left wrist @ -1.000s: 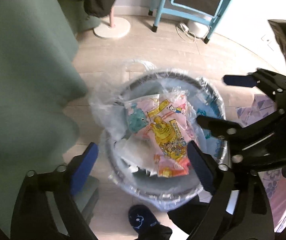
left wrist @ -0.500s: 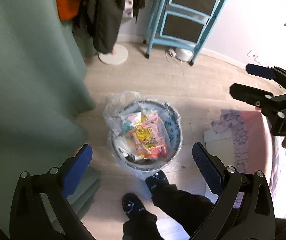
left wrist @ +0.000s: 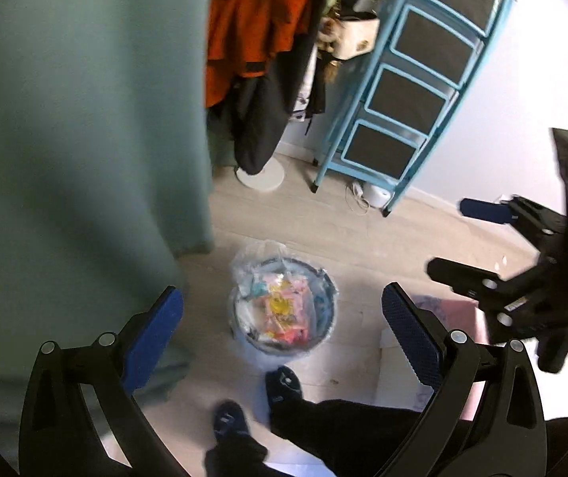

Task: Collect trash
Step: 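Return both open tools to the window table, then lower both open tools onto the white barcode-labelled plastic sheet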

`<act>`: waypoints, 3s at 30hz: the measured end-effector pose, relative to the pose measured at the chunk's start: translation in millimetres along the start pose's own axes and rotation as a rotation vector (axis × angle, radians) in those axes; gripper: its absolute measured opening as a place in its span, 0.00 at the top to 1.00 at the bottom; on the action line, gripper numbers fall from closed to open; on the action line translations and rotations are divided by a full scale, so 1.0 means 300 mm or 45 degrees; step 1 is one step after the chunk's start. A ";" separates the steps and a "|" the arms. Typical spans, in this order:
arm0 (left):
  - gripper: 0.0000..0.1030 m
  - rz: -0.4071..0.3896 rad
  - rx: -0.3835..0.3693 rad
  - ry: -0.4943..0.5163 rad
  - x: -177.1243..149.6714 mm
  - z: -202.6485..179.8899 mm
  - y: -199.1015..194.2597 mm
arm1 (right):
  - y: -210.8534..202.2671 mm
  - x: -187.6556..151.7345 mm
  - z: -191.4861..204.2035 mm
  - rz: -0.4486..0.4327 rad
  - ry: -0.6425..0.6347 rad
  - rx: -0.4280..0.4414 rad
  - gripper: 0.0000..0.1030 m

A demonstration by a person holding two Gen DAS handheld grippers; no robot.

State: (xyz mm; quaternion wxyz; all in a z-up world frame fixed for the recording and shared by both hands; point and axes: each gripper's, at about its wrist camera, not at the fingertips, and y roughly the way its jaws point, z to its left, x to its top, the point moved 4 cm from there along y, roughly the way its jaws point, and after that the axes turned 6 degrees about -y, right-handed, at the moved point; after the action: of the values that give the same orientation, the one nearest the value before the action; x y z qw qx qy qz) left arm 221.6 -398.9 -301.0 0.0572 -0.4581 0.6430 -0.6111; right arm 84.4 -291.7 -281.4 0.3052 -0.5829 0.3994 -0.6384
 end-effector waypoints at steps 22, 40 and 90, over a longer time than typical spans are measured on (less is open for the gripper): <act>0.06 -0.234 0.513 -0.786 -0.885 0.596 -0.819 | -0.097 -0.063 1.248 0.045 -0.990 0.725 0.11; 0.06 -0.570 0.889 -1.280 -1.440 1.002 -1.440 | -0.267 -0.004 2.093 -0.113 -1.281 0.984 0.11; 0.06 -0.319 0.705 -1.040 -1.205 2.368 -1.569 | 0.266 0.570 2.867 0.020 -0.874 0.865 0.11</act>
State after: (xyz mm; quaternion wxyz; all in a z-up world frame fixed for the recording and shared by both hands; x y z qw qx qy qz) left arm 1123.2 -603.2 -257.4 0.3495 -0.7009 0.3222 -0.5318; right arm 905.2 -609.9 -263.7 0.5972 -0.6243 0.0490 -0.5013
